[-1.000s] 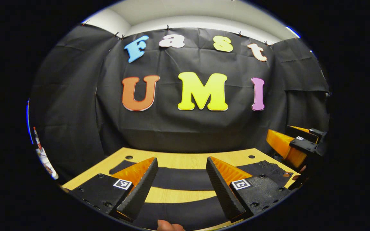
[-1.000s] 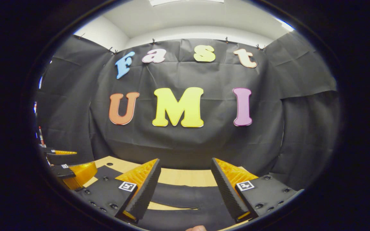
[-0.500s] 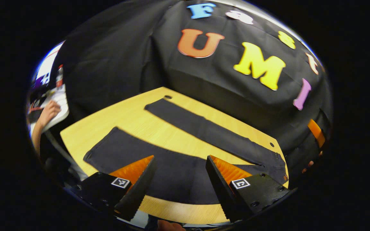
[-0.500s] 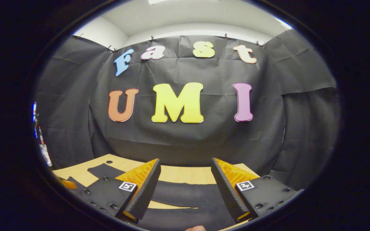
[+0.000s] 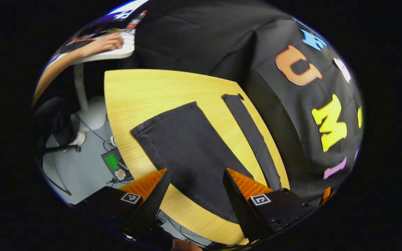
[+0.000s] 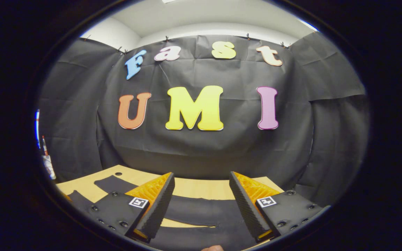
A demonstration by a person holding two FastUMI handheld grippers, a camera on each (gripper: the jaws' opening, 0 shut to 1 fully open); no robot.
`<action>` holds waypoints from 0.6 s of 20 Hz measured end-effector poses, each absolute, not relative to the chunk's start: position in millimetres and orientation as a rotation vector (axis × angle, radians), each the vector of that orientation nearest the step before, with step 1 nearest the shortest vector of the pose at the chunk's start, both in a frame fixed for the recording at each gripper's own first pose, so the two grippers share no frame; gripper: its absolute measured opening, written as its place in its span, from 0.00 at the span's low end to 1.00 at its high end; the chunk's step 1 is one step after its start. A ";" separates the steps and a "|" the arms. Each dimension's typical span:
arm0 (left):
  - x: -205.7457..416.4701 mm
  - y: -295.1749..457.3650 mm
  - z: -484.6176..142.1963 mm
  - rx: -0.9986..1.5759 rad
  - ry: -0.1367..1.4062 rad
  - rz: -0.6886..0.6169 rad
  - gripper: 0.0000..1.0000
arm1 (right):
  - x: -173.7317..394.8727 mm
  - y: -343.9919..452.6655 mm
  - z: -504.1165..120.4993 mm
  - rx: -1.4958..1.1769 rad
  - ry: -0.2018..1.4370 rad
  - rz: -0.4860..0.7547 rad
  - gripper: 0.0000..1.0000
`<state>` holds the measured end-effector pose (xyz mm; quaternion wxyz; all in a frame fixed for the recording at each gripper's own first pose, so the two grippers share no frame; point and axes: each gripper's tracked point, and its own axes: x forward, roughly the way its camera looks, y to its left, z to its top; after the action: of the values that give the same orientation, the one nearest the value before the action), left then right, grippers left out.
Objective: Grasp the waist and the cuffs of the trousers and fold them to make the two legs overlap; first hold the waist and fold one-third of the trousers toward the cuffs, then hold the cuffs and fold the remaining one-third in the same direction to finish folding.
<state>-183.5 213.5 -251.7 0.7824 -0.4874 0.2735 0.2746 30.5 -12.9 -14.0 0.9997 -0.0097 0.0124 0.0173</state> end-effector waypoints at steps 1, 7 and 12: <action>-187.5 220.6 -259.3 -1.091 0.595 0.615 0.98 | 31.9 -12.6 -15.3 -0.022 0.029 0.037 0.96; -189.1 240.8 -272.3 -1.308 0.584 0.673 0.93 | 35.3 -4.3 -22.7 -0.046 0.053 0.056 0.94; -157.9 247.9 -272.2 -1.351 0.592 0.660 0.93 | 31.4 -3.3 -34.9 -0.038 0.085 0.046 0.95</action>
<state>-157.9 247.9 -272.2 0.6911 -0.6043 0.2649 0.2951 31.4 -3.3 -34.9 0.9987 -0.0190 0.0424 0.0227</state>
